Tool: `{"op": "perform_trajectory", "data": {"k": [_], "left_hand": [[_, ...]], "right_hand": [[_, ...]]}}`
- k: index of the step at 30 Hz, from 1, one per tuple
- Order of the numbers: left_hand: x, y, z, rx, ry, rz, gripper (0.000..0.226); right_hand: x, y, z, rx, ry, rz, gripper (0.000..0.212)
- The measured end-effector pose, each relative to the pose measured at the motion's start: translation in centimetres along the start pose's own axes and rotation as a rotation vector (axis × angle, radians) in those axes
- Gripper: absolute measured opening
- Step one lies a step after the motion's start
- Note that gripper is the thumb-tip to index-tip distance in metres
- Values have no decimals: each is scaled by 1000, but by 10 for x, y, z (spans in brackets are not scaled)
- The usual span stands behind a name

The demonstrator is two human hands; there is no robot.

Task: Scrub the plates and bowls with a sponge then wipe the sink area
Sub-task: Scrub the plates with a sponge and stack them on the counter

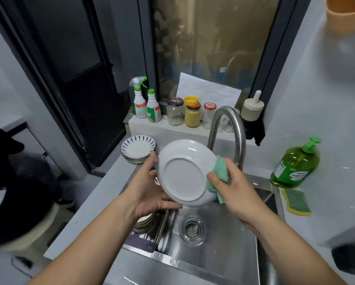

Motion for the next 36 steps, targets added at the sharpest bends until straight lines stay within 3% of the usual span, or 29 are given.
{"op": "perform_trajectory", "data": {"k": [3,5,11,13,15,18,22,24,28,36], "left_hand": [[18,12,16,-75,-64,91,87],[29,18,26,-121,-116,121,77],[78,53,74,-197,-302,58,62],[95,66,95,-185,-355,17,33],[111,80,116,-145,-376,9,19],[147,109,146,11,-367,58,35],[204,138,184,266,-400,118,48],[227,150,202,417,-485,215,56],[273,171,222,558,-552,323,40],[324,184,243,663,-619,483,37]], "right_hand": [[5,-29,8,-112,36,64,25],[13,-49,20,-73,-32,121,25],[62,-114,53,462,-478,277,25],[85,-131,64,494,-550,283,26],[110,-148,76,444,-584,314,25],[149,-181,90,210,-530,344,25],[199,-230,118,-87,-403,261,23],[222,-251,130,-128,-384,261,22],[257,-284,160,-182,-420,235,19],[293,-312,191,-261,-469,242,26]]}}
Point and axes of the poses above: each hand's wrist, its own x-axis towards the middle knuckle, its own y-axis out of the back of the hand, z = x × y, the point moved 5 cm from there along x, towards the middle knuckle, and after that the axes turned 13 degrees about z, right-handed, at the moved point
